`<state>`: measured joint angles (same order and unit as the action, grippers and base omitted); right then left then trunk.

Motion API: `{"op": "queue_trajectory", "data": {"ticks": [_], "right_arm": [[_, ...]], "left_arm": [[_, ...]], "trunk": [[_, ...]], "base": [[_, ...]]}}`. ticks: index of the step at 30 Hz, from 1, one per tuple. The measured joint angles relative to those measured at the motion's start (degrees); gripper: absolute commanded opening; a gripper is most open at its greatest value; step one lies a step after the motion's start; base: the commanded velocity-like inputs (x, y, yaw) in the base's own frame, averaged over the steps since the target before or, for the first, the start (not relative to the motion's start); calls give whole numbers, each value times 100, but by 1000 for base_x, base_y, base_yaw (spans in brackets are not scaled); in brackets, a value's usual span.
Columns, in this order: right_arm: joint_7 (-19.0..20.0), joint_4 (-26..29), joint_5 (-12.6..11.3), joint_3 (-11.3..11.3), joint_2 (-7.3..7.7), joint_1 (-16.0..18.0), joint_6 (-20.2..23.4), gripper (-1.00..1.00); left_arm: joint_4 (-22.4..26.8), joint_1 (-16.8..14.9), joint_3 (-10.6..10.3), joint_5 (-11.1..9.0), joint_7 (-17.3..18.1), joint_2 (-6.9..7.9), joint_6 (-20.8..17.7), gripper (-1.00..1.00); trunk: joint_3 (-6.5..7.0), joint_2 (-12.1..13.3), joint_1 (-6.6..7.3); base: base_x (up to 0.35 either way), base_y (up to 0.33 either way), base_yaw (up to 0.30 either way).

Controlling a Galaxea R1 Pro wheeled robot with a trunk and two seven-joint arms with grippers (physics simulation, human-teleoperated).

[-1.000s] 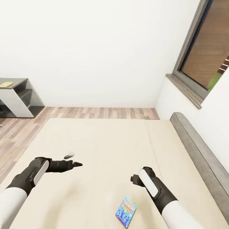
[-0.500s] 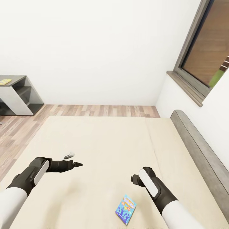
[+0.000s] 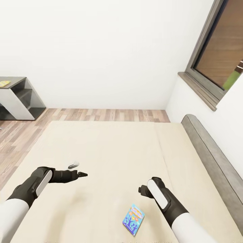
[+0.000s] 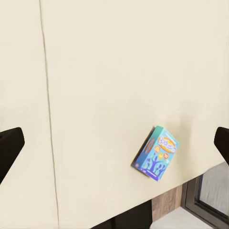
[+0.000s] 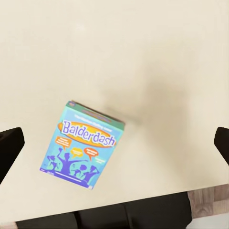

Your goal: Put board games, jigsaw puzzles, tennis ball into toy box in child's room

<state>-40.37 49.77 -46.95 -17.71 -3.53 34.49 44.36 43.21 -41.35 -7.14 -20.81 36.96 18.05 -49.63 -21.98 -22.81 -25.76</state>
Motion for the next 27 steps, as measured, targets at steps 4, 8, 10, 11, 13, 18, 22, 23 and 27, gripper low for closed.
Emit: {"op": "queue_trajectory", "data": {"ticks": [4,8,10,11,13,18,22,23,27], "right_arm": [[1,-2,-3,0,3,0,-3,100],[1,-7,-4,0,6,0,-13,100],[1,-10,-4,0,7,0,-20,100],[1,-11,-2,0,7,0,-22,100],[12,-14,1,0,11,0,-28,100],[147,-17,37,-4,15,0,-39,100],[329,-27,61,-13,19,0,-53,100],[382,-67,68,-16,21,0,-82,100],[453,-245,82,-34,29,0,-296,100]], "left_arm": [[0,0,0,0,-3,0,2,100],[0,0,0,0,-6,0,4,100],[0,0,-2,0,-11,0,5,100],[0,0,-3,0,-12,0,6,100],[0,0,-6,0,-15,0,6,100],[0,0,-12,0,-22,0,6,100],[0,0,-13,0,-24,0,6,100],[0,0,-13,0,-24,0,6,100],[0,0,-11,0,-24,0,6,100]], "trunk": [[-38,0,0],[-75,0,0],[-94,0,0],[-104,0,0],[-122,0,0],[-170,0,0],[-207,0,0],[-217,0,0],[-254,0,0]], "base": [[0,0,0],[0,0,0],[0,0,0],[0,0,0],[0,0,0],[0,0,0],[0,0,0],[0,0,0],[0,0,0]]}}
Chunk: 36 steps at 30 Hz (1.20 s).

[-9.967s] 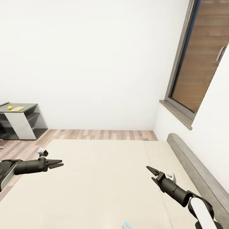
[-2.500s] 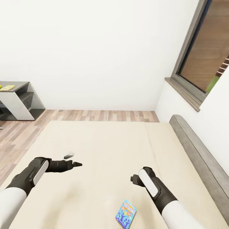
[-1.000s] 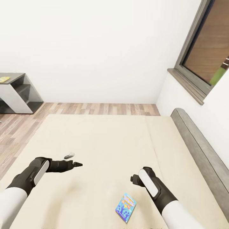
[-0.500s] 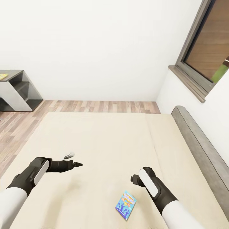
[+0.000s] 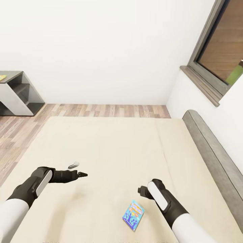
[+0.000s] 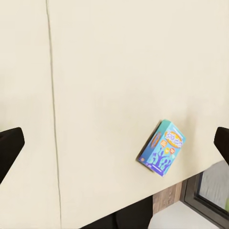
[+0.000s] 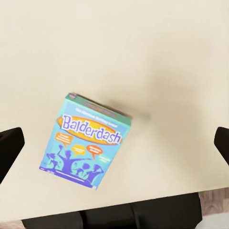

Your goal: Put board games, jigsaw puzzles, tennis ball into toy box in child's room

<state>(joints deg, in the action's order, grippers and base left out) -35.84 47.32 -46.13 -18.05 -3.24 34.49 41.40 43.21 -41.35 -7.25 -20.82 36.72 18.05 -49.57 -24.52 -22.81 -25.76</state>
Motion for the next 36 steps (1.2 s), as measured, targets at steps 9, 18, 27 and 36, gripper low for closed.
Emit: {"op": "queue_trajectory", "data": {"ticks": [9,18,27,36], "right_arm": [[320,-496,18,-169,52,7,-481,100],[618,-582,419,-209,81,9,-596,100],[837,-746,776,-196,71,12,-735,100],[1187,-816,813,-190,83,25,-754,100]], "left_arm": [[0,0,6,0,0,0,0,100],[0,0,9,0,0,0,8,100],[0,0,10,0,0,0,9,100],[0,0,9,0,0,0,9,100]], "trunk": [[-85,0,0],[-169,0,0],[-254,0,0],[-339,-1,0]], "base": [[0,0,0],[0,0,0],[0,0,0],[0,0,0]]}}
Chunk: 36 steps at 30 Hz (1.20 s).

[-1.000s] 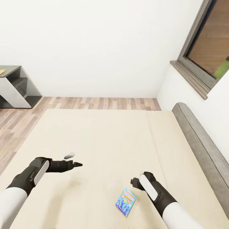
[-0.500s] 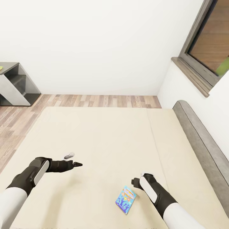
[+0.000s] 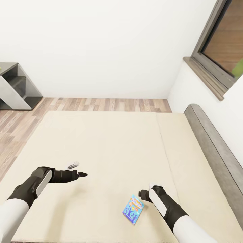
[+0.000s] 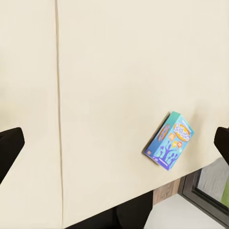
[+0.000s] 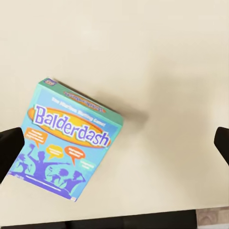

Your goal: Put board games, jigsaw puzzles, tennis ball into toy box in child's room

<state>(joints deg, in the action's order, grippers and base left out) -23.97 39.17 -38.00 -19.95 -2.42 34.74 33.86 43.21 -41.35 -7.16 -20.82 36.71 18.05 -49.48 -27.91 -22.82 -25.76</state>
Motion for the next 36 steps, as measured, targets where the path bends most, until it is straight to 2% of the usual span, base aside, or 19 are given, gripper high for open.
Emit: {"op": "queue_trajectory", "data": {"ticks": [13,18,23,24,29,30,32,36], "right_arm": [[45,-5,1,32,-24,2,-1,100],[76,-5,-5,38,-26,2,-1,100],[236,-2,-7,39,-20,2,-2,100],[307,0,-8,39,-17,2,-2,100],[470,2,-8,43,-11,2,-2,100],[514,2,-8,44,-10,2,-3,100],[547,3,-8,45,-9,2,-3,100],[598,3,-16,48,-11,6,-3,100]], "left_arm": [[0,0,3,-7,23,3,-6,100],[0,0,10,-52,219,48,-19,100],[2,0,49,-59,1274,244,-26,100],[3,-1,53,-46,1840,338,-24,100],[4,0,58,8,3416,608,27,100],[4,-1,54,15,3959,729,47,100],[4,0,49,20,4419,848,68,100],[5,5,56,19,5090,1018,93,100]], "trunk": [[-122,0,0],[-169,0,0],[-216,0,0],[-226,-1,0],[-273,-1,0],[-282,-1,0],[-301,0,0],[-339,-1,0]], "base": [[0,0,0],[0,0,0],[0,0,0],[0,0,0],[0,0,0],[0,0,0],[0,0,0],[0,0,0]]}}
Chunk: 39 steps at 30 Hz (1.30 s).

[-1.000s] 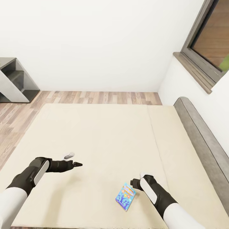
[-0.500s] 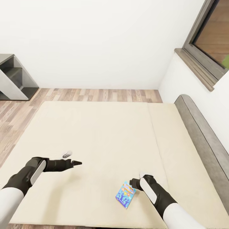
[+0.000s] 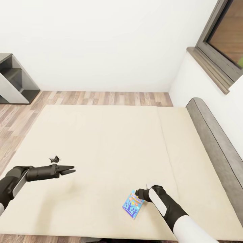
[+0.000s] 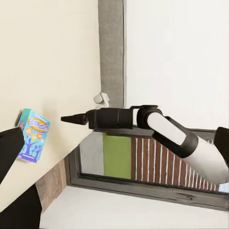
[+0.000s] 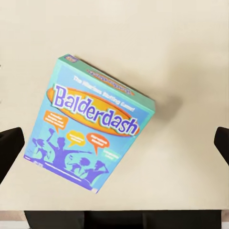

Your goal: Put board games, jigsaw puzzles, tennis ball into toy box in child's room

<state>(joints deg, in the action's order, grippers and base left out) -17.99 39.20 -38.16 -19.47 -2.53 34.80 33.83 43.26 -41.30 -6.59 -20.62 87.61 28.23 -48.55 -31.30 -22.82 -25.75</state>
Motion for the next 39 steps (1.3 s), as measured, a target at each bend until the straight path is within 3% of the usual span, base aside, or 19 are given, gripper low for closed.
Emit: {"op": "queue_trajectory", "data": {"ticks": [4,15,26,39], "right_arm": [[17,0,-18,4,-14,3,0,100],[27,20,-62,25,-43,23,7,100],[28,11,-95,506,-88,49,16,100],[26,12,-105,602,-91,50,18,100]], "left_arm": [[0,3,6,-2,210,66,7,100],[0,4,10,-7,220,103,3,100],[0,4,9,-8,220,105,3,100],[0,4,3,-8,220,93,3,100]], "trunk": [[-38,0,0],[-141,0,0],[-245,0,0],[-367,0,0]], "base": [[0,0,0],[0,0,0],[0,0,0],[0,0,0]]}}
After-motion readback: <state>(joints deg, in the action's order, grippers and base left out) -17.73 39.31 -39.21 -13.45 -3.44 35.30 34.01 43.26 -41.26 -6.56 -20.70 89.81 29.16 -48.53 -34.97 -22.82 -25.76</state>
